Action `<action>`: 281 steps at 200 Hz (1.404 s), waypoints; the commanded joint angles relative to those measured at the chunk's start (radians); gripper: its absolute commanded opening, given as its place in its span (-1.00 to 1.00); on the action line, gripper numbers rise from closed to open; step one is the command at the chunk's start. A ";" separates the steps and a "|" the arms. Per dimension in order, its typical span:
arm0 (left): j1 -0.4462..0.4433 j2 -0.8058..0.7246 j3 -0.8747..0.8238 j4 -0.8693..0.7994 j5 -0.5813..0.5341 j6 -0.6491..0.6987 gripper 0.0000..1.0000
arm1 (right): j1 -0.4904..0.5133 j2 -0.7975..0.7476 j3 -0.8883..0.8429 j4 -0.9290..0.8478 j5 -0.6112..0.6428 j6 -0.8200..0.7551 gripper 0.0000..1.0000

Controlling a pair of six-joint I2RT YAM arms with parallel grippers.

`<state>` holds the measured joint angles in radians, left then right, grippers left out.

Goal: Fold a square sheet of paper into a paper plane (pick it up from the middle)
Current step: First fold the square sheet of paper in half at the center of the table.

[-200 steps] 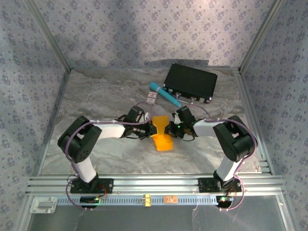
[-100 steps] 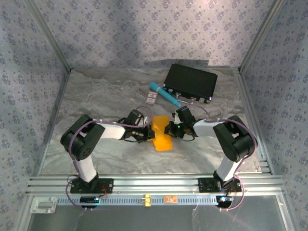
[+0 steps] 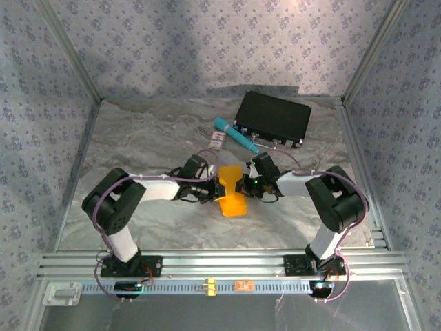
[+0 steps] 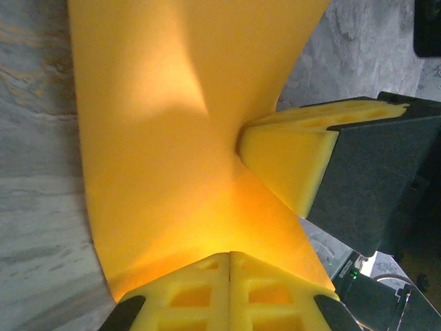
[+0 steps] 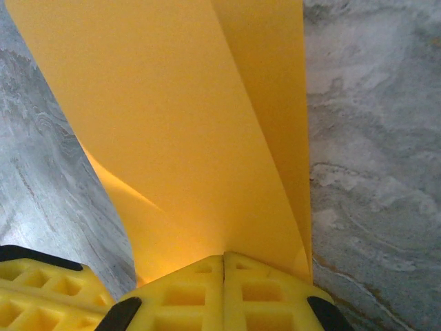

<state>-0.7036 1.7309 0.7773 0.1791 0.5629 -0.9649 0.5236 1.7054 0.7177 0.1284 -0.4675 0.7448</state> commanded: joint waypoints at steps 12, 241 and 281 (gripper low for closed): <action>-0.004 0.042 -0.004 0.011 0.012 -0.005 -1.00 | 0.003 0.021 -0.038 -0.104 0.072 0.005 -1.00; -0.047 0.015 -0.091 0.012 -0.048 0.007 -1.00 | 0.003 0.020 -0.046 -0.101 0.075 0.009 -1.00; -0.049 0.009 -0.107 -0.061 -0.081 0.060 -1.00 | 0.002 0.014 -0.049 -0.104 0.079 0.009 -1.00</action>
<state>-0.7486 1.7290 0.6991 0.1955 0.5247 -0.9504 0.5243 1.7016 0.7094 0.1387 -0.4637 0.7479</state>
